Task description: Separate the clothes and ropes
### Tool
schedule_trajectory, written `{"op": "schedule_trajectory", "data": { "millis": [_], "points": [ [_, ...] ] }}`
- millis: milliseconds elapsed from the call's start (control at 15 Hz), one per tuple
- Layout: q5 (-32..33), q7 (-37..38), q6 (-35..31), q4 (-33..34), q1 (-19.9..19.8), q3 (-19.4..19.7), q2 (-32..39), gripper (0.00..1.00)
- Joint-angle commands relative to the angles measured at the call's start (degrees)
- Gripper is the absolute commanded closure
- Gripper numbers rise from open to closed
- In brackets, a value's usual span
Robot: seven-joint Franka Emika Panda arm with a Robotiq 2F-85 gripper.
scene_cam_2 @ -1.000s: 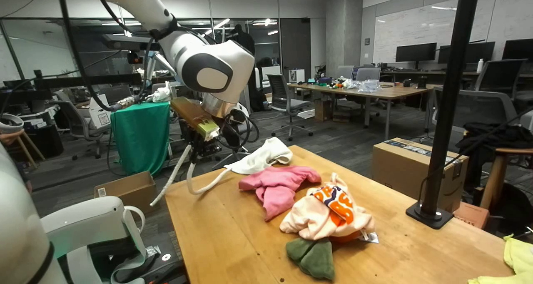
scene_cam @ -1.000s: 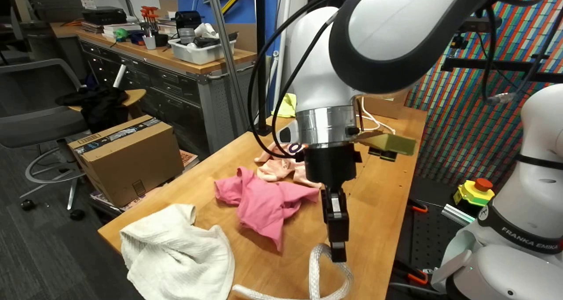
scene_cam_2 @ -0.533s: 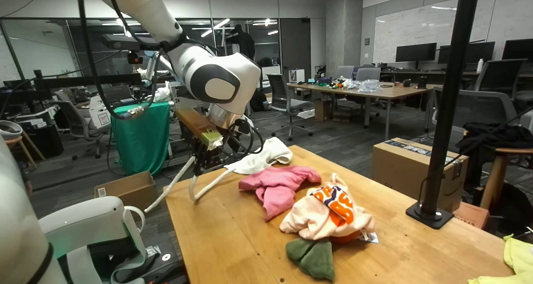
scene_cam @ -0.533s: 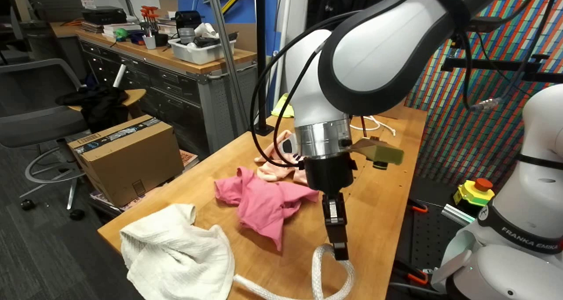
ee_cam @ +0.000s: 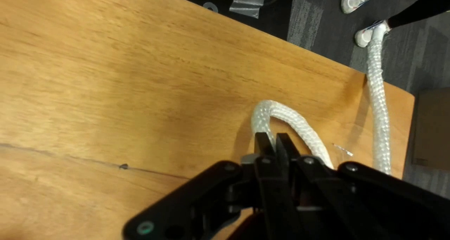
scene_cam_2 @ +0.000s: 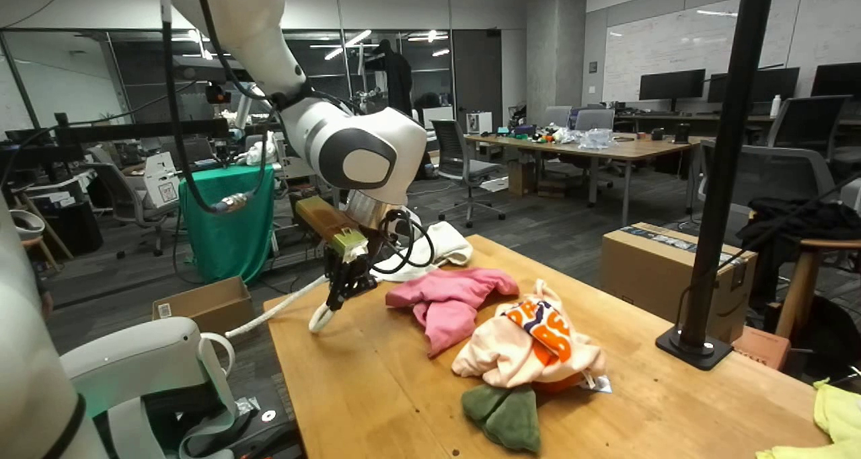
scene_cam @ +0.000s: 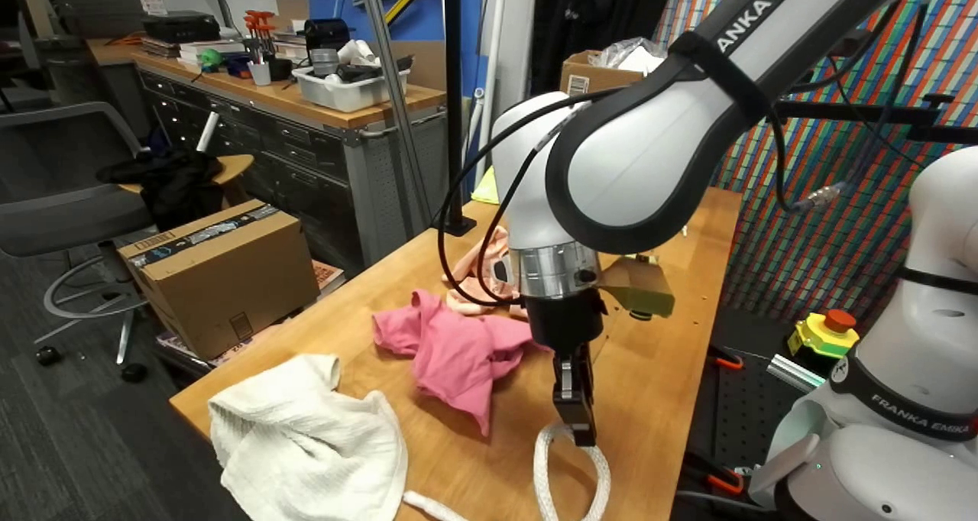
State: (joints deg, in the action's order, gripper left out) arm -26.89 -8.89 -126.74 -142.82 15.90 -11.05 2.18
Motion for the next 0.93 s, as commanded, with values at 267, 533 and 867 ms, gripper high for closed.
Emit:
{"op": "schedule_trajectory", "data": {
  "millis": [267, 533, 867],
  "points": [
    [5.9, 5.91, -1.99, -0.13, -0.83, -1.12, 3.68, 0.97],
    [11.27, 8.38, -2.34, -0.68, -0.91, -0.78, 4.26, 0.98],
    [13.38, 9.18, -1.56, -0.63, -0.99, -1.0, 4.01, 0.66]
  ]
}}
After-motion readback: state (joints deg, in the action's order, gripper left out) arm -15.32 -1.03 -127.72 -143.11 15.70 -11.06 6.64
